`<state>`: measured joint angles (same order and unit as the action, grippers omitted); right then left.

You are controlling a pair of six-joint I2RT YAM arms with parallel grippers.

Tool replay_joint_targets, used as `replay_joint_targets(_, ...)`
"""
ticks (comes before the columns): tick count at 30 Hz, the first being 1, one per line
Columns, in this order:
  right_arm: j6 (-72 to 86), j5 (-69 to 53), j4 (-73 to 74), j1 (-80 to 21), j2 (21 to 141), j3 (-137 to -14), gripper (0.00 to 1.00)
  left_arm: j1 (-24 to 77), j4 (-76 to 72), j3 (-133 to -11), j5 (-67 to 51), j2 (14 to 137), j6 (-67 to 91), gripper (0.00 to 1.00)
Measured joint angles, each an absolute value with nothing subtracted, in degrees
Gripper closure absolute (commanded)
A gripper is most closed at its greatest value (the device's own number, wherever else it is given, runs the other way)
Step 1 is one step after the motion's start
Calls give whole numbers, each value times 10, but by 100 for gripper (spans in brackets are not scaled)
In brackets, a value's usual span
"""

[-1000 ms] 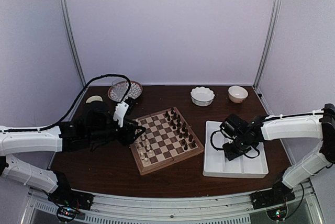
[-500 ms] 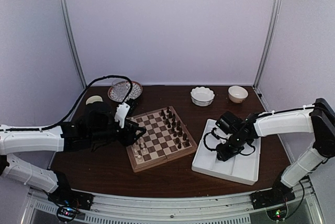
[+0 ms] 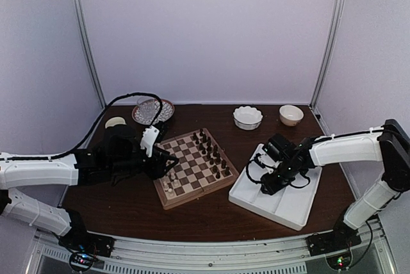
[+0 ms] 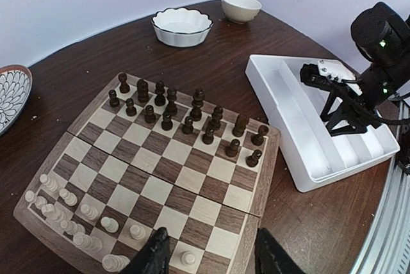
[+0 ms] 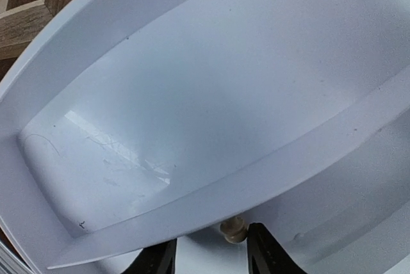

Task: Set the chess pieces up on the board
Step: Pick up the pawn from the storage box.

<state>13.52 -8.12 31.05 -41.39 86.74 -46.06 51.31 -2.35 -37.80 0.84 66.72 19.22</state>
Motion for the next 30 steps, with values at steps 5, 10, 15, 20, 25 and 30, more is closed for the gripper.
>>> replay_joint_targets(5,142,-74,303,-414,887,-466,60,513,-24,-378,8,671,192,54)
replay_joint_targets(10,152,-58,296,-414,887,-466,66,513,-23,-378,8,680,192,54)
replay_joint_targets(15,162,-39,288,-414,890,-467,80,513,-20,-378,8,682,192,54)
replay_joint_targets(20,170,-18,288,-422,893,-468,89,513,-20,-378,8,682,192,54)
replay_joint_targets(25,180,16,303,-441,860,-467,90,513,-20,-378,8,682,192,54)
replay_joint_targets(30,184,27,303,-474,757,-454,89,513,-21,-380,-12,689,194,50)
